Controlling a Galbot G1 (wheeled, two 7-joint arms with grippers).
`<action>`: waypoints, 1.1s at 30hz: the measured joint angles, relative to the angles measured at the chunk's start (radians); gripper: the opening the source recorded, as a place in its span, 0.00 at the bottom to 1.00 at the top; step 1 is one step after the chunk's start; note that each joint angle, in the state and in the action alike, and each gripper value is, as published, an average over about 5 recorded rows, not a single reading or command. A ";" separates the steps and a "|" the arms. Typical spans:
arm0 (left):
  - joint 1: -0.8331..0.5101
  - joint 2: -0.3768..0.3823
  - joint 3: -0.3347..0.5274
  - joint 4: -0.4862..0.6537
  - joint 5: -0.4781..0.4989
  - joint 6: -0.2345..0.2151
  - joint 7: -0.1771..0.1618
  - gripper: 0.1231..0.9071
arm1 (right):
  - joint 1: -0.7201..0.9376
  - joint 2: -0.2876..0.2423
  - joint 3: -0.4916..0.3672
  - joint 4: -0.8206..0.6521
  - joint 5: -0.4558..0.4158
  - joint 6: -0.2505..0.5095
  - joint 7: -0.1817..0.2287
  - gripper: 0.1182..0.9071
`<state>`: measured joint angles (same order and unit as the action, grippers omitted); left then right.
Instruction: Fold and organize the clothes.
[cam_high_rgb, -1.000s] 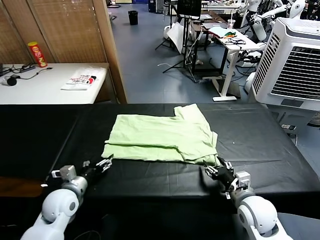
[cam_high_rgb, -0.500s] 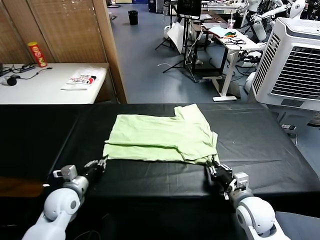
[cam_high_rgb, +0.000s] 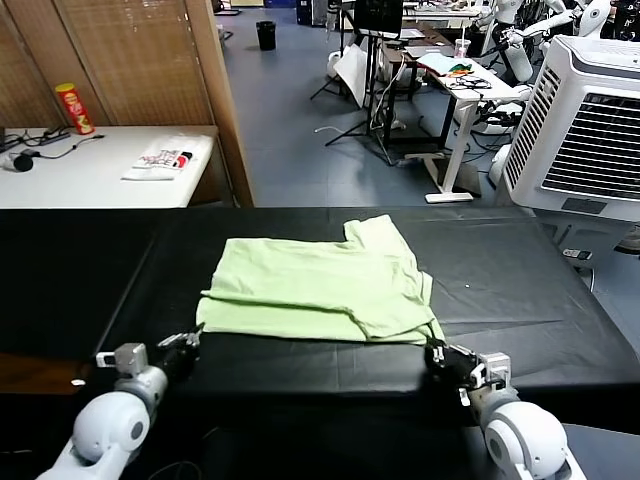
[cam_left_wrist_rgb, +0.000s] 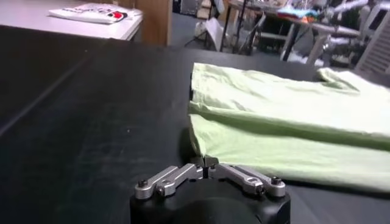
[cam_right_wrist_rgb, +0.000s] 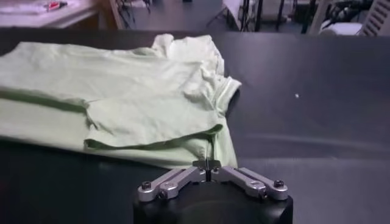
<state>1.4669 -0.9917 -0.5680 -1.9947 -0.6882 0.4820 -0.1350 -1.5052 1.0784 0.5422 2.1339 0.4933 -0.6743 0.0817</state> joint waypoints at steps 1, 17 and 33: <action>0.019 0.005 -0.006 -0.019 0.000 0.004 -0.004 0.01 | -0.015 -0.002 0.005 0.011 0.000 -0.004 0.003 0.00; 0.282 0.006 -0.074 -0.209 0.018 0.052 -0.039 0.01 | -0.161 0.009 0.046 0.127 -0.011 -0.015 0.017 0.07; 0.303 0.007 -0.116 -0.305 -0.002 0.121 -0.082 0.84 | -0.191 -0.016 0.114 0.245 0.049 -0.011 0.028 0.86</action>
<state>1.7703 -0.9848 -0.6841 -2.2997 -0.6905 0.6032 -0.2165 -1.6963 1.0622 0.6563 2.3790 0.5422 -0.6852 0.1092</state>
